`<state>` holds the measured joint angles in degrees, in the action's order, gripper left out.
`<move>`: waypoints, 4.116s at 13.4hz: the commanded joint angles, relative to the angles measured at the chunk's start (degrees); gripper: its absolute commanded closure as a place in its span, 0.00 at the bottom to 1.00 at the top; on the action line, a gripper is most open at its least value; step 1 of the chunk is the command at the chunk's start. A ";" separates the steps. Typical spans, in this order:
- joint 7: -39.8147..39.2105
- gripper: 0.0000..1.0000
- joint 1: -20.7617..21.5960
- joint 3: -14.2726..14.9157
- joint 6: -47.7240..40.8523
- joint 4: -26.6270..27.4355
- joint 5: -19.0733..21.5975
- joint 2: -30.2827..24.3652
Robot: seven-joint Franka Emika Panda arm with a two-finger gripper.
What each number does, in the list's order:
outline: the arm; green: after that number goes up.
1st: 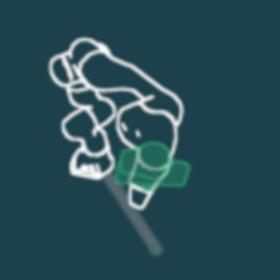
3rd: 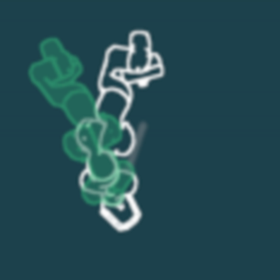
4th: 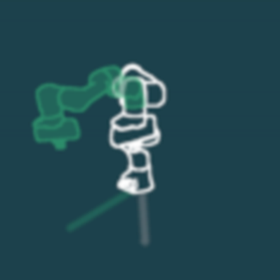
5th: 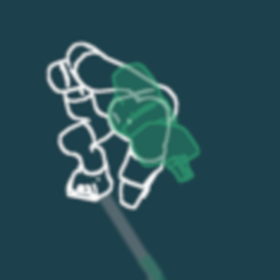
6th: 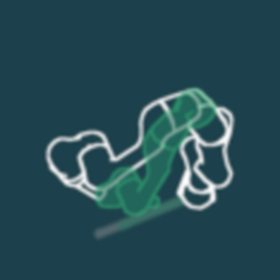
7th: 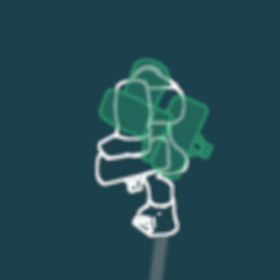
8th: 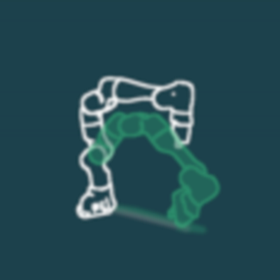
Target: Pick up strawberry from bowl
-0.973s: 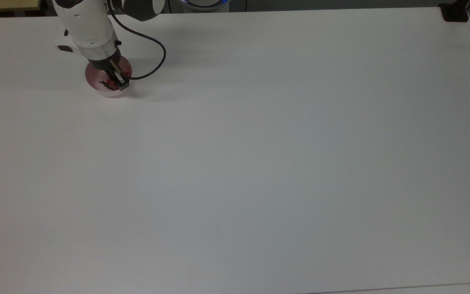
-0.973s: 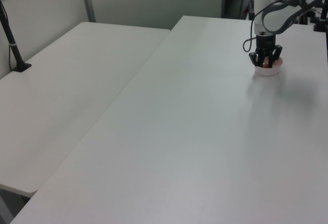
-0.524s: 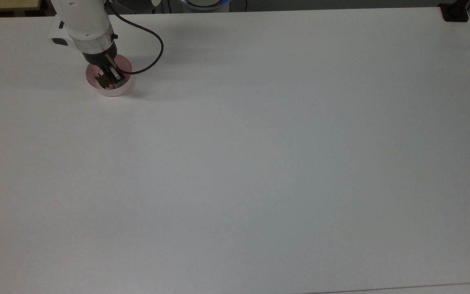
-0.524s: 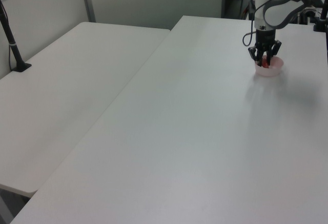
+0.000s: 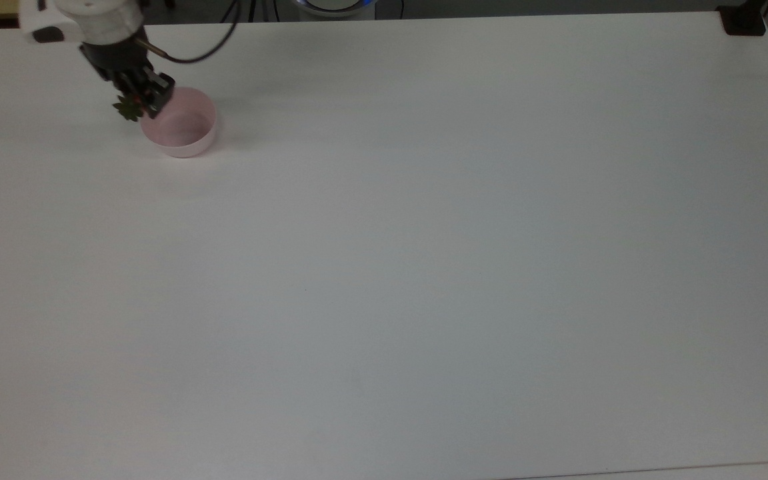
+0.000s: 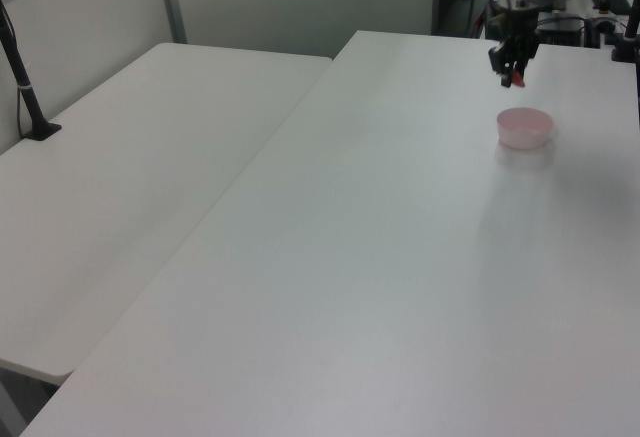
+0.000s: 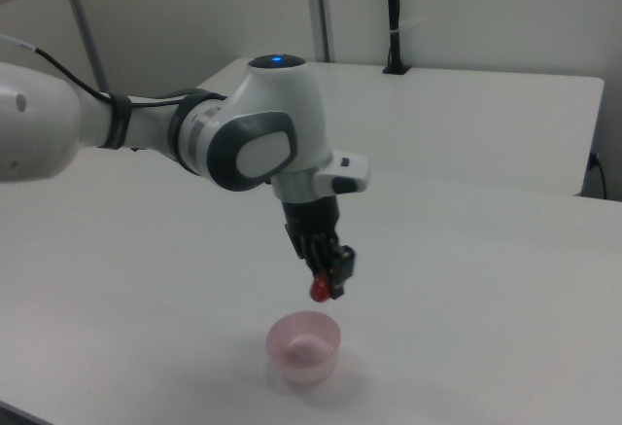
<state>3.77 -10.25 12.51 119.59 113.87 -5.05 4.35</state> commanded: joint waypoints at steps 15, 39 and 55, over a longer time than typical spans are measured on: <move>-39.12 0.00 -18.05 0.94 13.04 -9.72 -1.19 20.18; -9.04 0.00 7.78 -8.11 -24.68 -22.55 8.13 -4.44; -8.08 0.00 12.62 -8.56 -19.84 -20.53 8.13 -3.64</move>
<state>-5.13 2.41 3.74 98.37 92.46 2.43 1.21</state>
